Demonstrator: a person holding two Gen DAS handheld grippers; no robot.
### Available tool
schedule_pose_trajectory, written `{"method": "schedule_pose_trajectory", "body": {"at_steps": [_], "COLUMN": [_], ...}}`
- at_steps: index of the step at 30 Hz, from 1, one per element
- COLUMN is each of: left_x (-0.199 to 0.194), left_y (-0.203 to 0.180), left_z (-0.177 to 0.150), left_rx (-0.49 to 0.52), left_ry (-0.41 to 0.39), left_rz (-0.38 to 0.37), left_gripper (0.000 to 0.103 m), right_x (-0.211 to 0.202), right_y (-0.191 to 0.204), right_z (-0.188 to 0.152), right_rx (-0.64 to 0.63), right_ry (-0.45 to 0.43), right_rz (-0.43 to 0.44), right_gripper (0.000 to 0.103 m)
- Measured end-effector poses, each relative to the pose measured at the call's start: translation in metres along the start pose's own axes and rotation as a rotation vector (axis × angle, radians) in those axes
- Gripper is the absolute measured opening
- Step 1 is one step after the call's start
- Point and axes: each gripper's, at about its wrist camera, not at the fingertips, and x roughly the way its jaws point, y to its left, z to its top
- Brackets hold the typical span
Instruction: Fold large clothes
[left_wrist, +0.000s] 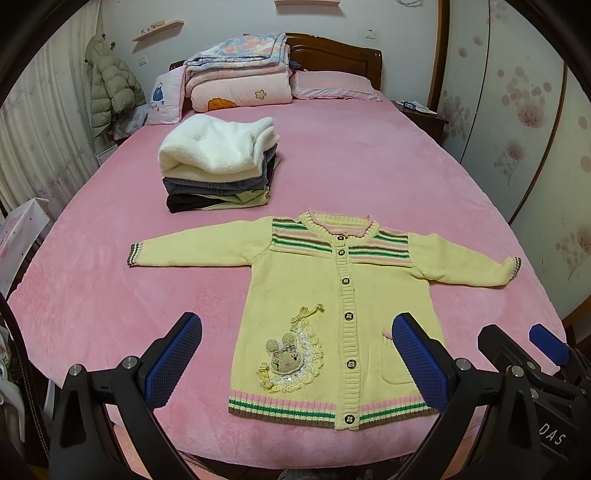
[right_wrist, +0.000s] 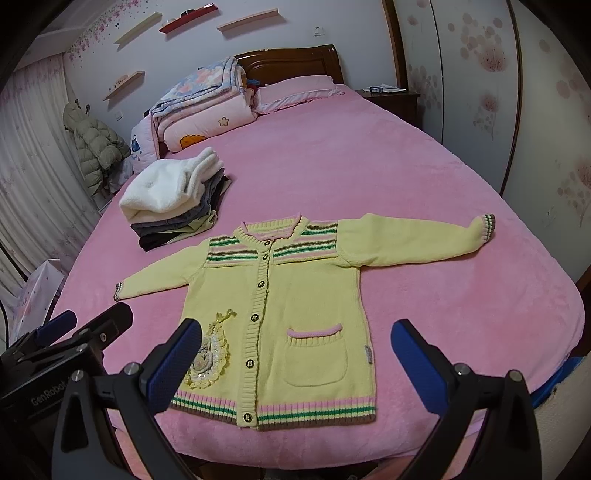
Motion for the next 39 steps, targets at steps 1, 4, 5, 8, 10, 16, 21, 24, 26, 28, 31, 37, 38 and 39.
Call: {"method": "schedule_pose_trajectory", "body": {"at_steps": [1, 4, 5, 8, 10, 16, 21, 24, 26, 28, 31, 37, 38, 39], "left_x": [0.0, 0.002, 0.002, 0.003, 0.003, 0.004, 0.003, 0.003, 0.003, 0.003, 0.002, 0.002, 0.003, 0.003], "left_y": [0.0, -0.001, -0.001, -0.002, -0.002, -0.003, -0.005, -0.007, -0.008, -0.009, -0.011, -0.014, -0.015, -0.015], "left_z": [0.001, 0.002, 0.002, 0.003, 0.004, 0.005, 0.005, 0.005, 0.006, 0.006, 0.006, 0.007, 0.007, 0.008], "left_rx": [0.0, 0.002, 0.003, 0.0, -0.001, 0.003, 0.008, 0.011, 0.013, 0.017, 0.022, 0.026, 0.027, 0.028], "left_ry": [0.001, 0.007, 0.009, 0.015, 0.017, 0.015, 0.011, 0.01, 0.009, 0.008, 0.009, 0.009, 0.009, 0.01], "left_rz": [0.001, -0.001, -0.001, -0.004, -0.006, -0.005, -0.006, -0.007, -0.008, -0.008, -0.008, -0.009, -0.008, -0.007], "left_gripper": [0.102, 0.102, 0.102, 0.102, 0.102, 0.102, 0.102, 0.102, 0.102, 0.102, 0.102, 0.102, 0.102, 0.102], "right_x": [0.0, 0.001, 0.001, 0.001, 0.001, -0.001, -0.003, -0.003, -0.004, -0.004, -0.006, -0.008, -0.008, -0.009], "right_y": [-0.002, -0.002, -0.003, -0.003, -0.003, -0.002, 0.006, 0.007, 0.003, 0.006, 0.007, 0.006, 0.004, 0.008], "right_z": [0.001, 0.001, 0.002, 0.002, 0.002, 0.002, -0.001, 0.0, 0.002, 0.001, 0.002, 0.004, 0.004, 0.003], "right_rx": [0.0, 0.003, 0.003, 0.002, 0.0, 0.0, 0.002, 0.004, 0.007, 0.009, 0.013, 0.02, 0.019, 0.022], "right_ry": [0.0, 0.003, 0.002, 0.002, -0.001, -0.004, -0.007, -0.007, -0.006, -0.007, -0.009, -0.011, -0.012, -0.013], "right_rz": [0.002, 0.005, 0.004, 0.005, 0.005, 0.008, 0.011, 0.014, 0.017, 0.018, 0.022, 0.027, 0.028, 0.029], "right_gripper": [0.103, 0.103, 0.103, 0.103, 0.103, 0.103, 0.102, 0.102, 0.102, 0.102, 0.102, 0.102, 0.102, 0.102]}}
